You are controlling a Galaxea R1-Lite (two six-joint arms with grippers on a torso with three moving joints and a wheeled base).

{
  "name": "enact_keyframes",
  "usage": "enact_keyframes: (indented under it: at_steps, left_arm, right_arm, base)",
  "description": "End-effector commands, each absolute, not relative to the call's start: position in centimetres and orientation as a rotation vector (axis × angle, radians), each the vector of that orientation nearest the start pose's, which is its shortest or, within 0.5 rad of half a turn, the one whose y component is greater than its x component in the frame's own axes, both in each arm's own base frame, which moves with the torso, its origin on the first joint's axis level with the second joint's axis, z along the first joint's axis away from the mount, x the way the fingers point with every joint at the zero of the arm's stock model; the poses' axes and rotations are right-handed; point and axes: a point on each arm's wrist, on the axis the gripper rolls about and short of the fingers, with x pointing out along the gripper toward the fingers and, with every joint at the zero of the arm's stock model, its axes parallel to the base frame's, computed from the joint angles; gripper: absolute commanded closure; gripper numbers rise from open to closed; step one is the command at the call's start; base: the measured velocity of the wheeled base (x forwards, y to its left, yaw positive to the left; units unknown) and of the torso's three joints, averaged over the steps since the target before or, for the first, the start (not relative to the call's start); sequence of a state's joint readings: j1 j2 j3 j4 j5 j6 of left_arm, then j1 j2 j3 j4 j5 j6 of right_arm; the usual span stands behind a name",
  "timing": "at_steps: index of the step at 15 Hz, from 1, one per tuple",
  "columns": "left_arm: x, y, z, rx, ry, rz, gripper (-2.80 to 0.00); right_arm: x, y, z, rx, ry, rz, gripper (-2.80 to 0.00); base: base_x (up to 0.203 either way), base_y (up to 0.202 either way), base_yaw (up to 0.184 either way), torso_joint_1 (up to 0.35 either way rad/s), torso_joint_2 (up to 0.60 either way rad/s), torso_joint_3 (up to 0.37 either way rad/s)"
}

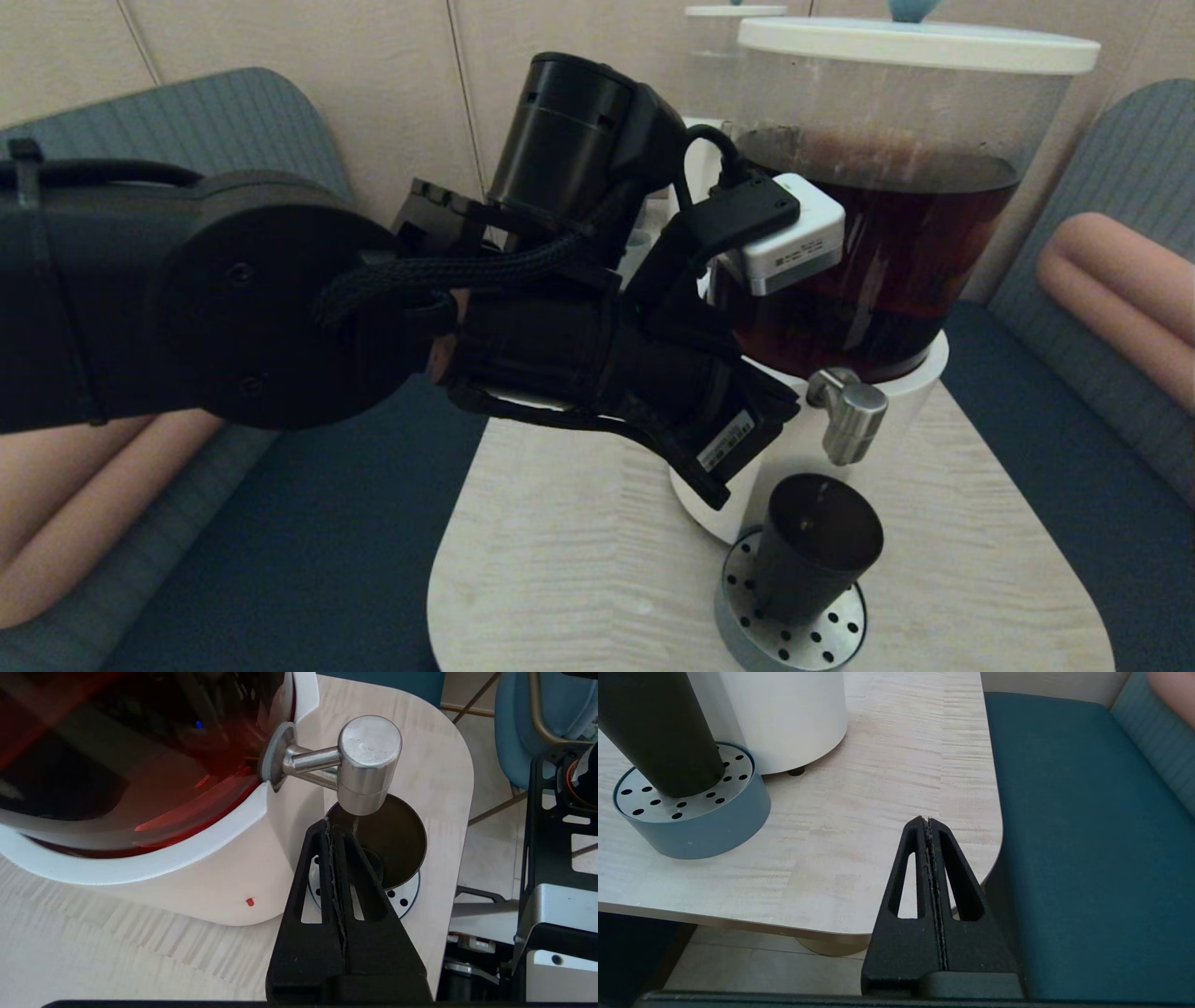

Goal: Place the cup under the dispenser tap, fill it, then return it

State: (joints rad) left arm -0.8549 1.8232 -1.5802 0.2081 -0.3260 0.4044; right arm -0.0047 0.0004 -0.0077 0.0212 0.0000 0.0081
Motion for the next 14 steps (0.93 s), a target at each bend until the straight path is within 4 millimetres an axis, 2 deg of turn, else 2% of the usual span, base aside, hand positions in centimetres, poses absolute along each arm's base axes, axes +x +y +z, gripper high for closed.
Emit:
enact_keyframes:
  at_steps: [1, 14]
  left_arm:
    - [22.8, -27.4, 27.4, 0.478, 0.224, -1.246, 0.00]
    - [23.5, -29.5, 26.7, 0.478, 0.198, -1.250, 0.00]
  right_arm:
    - [-2.4, 0.0, 7.5, 0.008, 0.012, -0.005, 0.00]
    - [-2.4, 0.0, 7.5, 0.008, 0.012, -0.005, 0.00]
  base:
    - [0.000, 0.000, 0.000, 0.000, 0.00, 0.000]
    - [0.000, 0.000, 0.000, 0.000, 0.00, 0.000]
